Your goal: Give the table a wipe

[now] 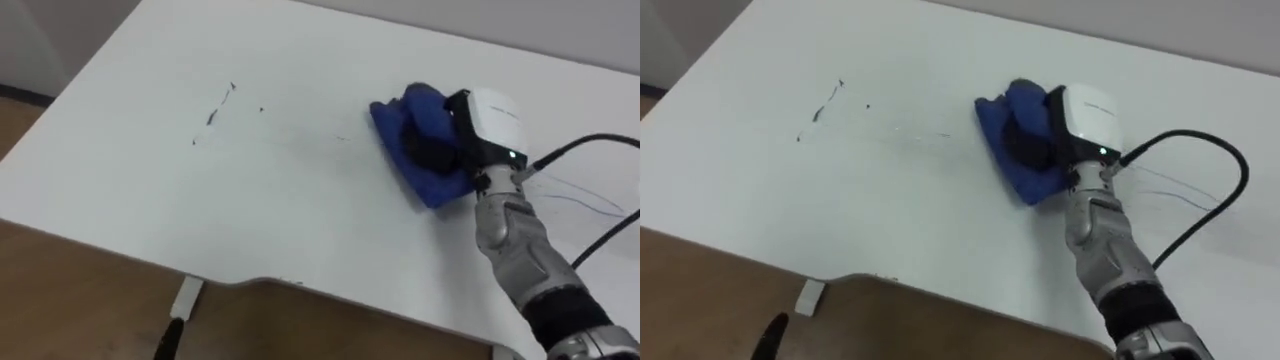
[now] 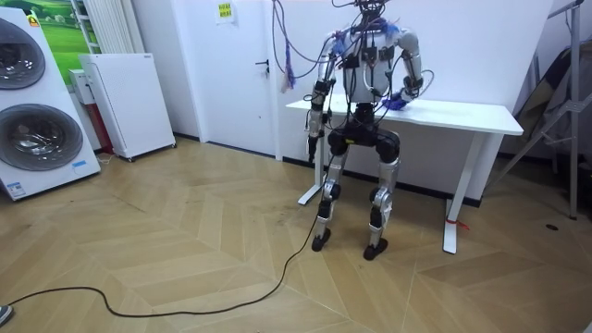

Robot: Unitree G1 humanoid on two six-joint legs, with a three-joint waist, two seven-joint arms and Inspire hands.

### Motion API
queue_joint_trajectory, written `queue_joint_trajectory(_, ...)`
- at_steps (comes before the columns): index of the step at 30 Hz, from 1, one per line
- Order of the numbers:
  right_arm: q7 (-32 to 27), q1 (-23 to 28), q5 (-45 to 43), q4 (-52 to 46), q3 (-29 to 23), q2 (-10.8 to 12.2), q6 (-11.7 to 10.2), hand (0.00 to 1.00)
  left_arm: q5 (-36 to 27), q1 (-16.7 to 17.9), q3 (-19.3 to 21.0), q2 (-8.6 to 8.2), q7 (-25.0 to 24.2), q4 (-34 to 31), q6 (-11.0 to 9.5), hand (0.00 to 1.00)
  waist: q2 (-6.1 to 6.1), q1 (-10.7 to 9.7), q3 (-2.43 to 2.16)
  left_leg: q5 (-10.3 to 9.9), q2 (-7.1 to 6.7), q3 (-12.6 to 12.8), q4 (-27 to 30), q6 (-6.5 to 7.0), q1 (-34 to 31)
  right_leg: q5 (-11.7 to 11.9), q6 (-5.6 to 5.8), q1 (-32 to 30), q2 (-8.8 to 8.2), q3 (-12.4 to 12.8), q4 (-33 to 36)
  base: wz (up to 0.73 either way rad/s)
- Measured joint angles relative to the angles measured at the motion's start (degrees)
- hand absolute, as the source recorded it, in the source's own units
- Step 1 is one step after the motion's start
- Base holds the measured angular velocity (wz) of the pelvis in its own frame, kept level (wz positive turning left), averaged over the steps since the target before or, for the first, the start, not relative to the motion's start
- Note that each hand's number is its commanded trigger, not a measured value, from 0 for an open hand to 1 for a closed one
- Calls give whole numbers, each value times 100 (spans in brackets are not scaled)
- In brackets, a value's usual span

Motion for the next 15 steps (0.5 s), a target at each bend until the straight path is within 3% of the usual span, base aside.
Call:
queue_joint_trajectory(1, -142, 342, 128, -13, -339, 1, -182, 100, 54, 109, 157, -10, 12, 21, 0, 0, -12, -141, -6, 0, -27, 15, 0, 3, 37, -43, 25, 37, -29, 25, 6, 22)
queue_joint_trajectory(6, -575, 1260, 728, 233, -1441, -61, -331, 100, 106, 259, 610, 65, 118, -18, -22, 0, -60, -610, -42, -32, -85, 76, -8, 58, 237, -124, 105, 291, -76, 95, -34, 6)
queue_joint_trajectory(9, -618, 1407, 831, 338, -1568, -128, -235, 100, 86, 164, 519, 191, 97, -48, -27, 0, -103, -617, -53, -54, -112, 85, 5, 89, 318, -129, 111, 295, -78, 238, 49, -20)
queue_joint_trajectory(12, -611, 1263, 779, 275, -1455, -137, 9, 100, 35, -105, 194, 188, 105, -75, -119, 0, -19, -557, -33, -89, -137, 117, -28, 142, 386, -100, 139, 278, -67, 362, 67, -20)
queue_joint_trajectory(15, -507, 884, 509, -18, -891, -112, 294, 100, 36, -271, -88, 169, 99, -68, -137, 0, 98, -319, -15, -181, -159, 94, -35, 184, 418, -4, 147, 150, 42, 659, 71, -57)
